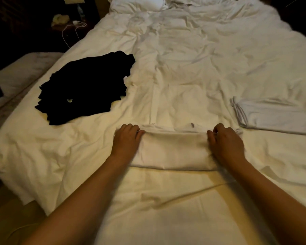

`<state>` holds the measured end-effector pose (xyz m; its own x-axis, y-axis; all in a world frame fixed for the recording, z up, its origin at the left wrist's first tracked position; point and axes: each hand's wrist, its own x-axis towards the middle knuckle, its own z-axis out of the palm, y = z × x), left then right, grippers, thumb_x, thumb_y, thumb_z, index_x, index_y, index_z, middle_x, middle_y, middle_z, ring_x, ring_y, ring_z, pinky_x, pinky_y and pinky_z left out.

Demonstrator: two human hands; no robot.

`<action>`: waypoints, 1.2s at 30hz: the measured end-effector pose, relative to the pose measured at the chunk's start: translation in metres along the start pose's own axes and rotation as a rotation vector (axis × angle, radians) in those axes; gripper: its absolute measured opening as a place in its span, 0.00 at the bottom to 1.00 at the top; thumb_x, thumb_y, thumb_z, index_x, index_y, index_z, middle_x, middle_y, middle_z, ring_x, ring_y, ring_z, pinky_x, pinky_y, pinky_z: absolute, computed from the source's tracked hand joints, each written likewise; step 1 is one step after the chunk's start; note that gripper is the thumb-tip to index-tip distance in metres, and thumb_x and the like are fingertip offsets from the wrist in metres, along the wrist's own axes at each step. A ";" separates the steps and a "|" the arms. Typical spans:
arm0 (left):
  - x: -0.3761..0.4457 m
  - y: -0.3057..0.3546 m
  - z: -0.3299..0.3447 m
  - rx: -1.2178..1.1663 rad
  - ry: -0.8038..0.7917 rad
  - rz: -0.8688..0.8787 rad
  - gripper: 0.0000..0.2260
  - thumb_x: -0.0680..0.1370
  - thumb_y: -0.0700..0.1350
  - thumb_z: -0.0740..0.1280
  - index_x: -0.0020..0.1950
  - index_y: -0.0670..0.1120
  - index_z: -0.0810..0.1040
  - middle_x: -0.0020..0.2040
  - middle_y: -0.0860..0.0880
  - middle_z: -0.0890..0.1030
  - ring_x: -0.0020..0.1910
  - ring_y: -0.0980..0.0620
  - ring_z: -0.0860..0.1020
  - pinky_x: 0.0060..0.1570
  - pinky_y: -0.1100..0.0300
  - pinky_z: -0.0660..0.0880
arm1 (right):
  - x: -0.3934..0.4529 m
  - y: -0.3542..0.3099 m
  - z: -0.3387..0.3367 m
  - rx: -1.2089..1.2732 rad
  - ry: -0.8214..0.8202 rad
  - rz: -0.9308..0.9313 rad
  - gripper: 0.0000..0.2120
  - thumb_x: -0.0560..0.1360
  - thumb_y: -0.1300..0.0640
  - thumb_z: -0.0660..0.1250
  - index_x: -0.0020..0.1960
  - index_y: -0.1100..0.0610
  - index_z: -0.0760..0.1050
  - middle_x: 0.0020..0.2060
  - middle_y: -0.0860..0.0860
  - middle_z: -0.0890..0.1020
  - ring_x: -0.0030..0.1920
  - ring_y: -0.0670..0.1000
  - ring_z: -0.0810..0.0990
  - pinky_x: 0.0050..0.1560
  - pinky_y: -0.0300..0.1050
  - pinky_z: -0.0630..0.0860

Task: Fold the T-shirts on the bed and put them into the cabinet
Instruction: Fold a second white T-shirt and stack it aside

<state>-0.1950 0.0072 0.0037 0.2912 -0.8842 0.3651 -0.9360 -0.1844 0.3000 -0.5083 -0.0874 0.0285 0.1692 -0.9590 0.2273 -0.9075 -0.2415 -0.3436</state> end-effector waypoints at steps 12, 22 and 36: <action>0.046 -0.031 0.046 0.094 -0.061 0.088 0.11 0.82 0.48 0.65 0.43 0.43 0.75 0.37 0.45 0.77 0.38 0.44 0.74 0.37 0.50 0.70 | 0.049 0.030 0.061 0.001 0.024 -0.053 0.10 0.81 0.55 0.61 0.44 0.61 0.72 0.38 0.59 0.77 0.43 0.61 0.73 0.41 0.54 0.70; 0.024 0.058 0.060 -0.089 -0.004 0.269 0.14 0.82 0.45 0.59 0.61 0.42 0.80 0.63 0.40 0.80 0.65 0.42 0.75 0.67 0.51 0.67 | 0.010 -0.044 0.085 0.075 0.072 -0.405 0.18 0.77 0.54 0.60 0.62 0.62 0.77 0.63 0.62 0.78 0.66 0.62 0.74 0.64 0.57 0.71; -0.021 0.003 0.052 0.092 -0.320 -0.097 0.40 0.76 0.73 0.38 0.83 0.53 0.47 0.82 0.44 0.48 0.81 0.46 0.45 0.78 0.50 0.38 | -0.007 0.019 0.065 -0.227 -0.225 -0.100 0.40 0.77 0.28 0.36 0.81 0.49 0.54 0.79 0.54 0.58 0.79 0.57 0.51 0.77 0.54 0.39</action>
<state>-0.2144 0.0026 -0.0491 0.3162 -0.9479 0.0396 -0.9253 -0.2989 0.2336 -0.5021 -0.0954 -0.0387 0.3193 -0.9470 0.0341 -0.9404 -0.3211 -0.1124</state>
